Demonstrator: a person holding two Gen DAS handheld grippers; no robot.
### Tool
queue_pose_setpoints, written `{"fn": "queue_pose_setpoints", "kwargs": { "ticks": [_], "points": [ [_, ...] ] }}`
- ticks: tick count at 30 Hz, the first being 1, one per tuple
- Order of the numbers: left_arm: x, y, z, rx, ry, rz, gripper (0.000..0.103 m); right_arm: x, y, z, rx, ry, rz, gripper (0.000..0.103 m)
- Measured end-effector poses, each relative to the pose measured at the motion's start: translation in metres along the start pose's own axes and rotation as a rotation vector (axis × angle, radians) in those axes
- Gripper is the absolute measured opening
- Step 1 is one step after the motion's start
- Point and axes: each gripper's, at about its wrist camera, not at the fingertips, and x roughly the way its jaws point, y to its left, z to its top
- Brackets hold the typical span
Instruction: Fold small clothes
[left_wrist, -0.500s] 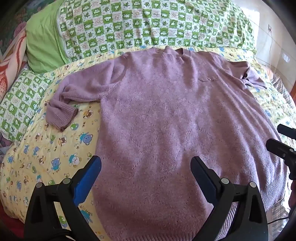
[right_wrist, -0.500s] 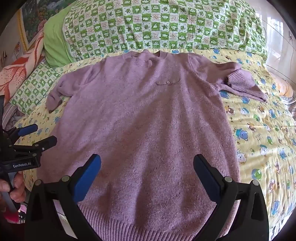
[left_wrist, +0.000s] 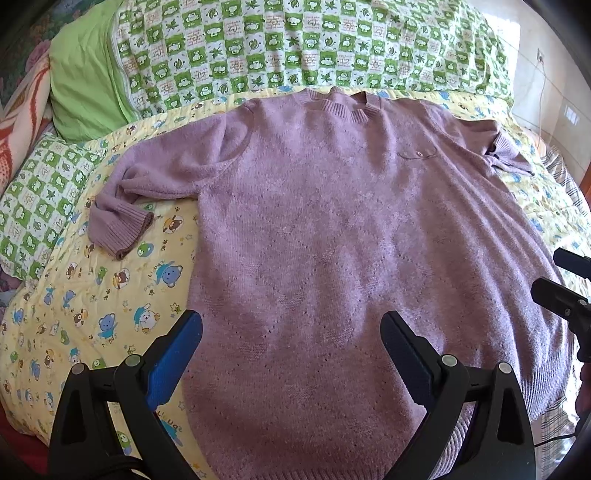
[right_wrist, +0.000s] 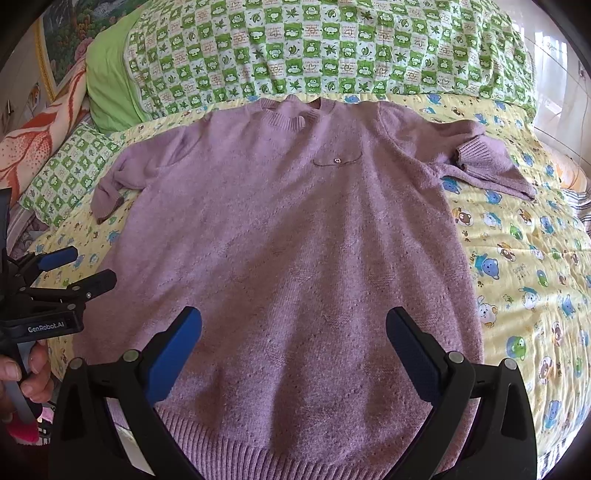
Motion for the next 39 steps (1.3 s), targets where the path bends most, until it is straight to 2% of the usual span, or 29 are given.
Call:
{"fn": "queue_pose_setpoints", "kwargs": {
  "ticks": [7,9,17,25,32,39],
  "points": [
    [0.004,0.001,0.002,-0.017,0.041,-0.03,0.098,0.005,0.003,0.0,-0.006,0.013,0.005,0.1],
    [0.006,0.002,0.002,-0.008,0.02,-0.013,0.098,0.006,0.003,0.0,-0.005,0.018,0.005,0.1],
    [0.013,0.004,0.004,-0.017,0.029,-0.009,0.098,0.01,0.003,0.004,-0.006,0.036,0.01,0.1],
    [0.022,0.006,0.009,-0.02,0.065,-0.002,0.098,0.014,-0.001,0.008,0.007,0.038,0.015,0.1],
    [0.034,0.015,0.023,-0.048,0.073,0.005,0.098,0.017,-0.019,0.019,0.046,0.032,-0.005,0.1],
    [0.05,0.019,0.052,-0.056,0.086,0.022,0.098,0.02,-0.07,0.046,0.126,-0.003,-0.072,0.1]
  ]
}}
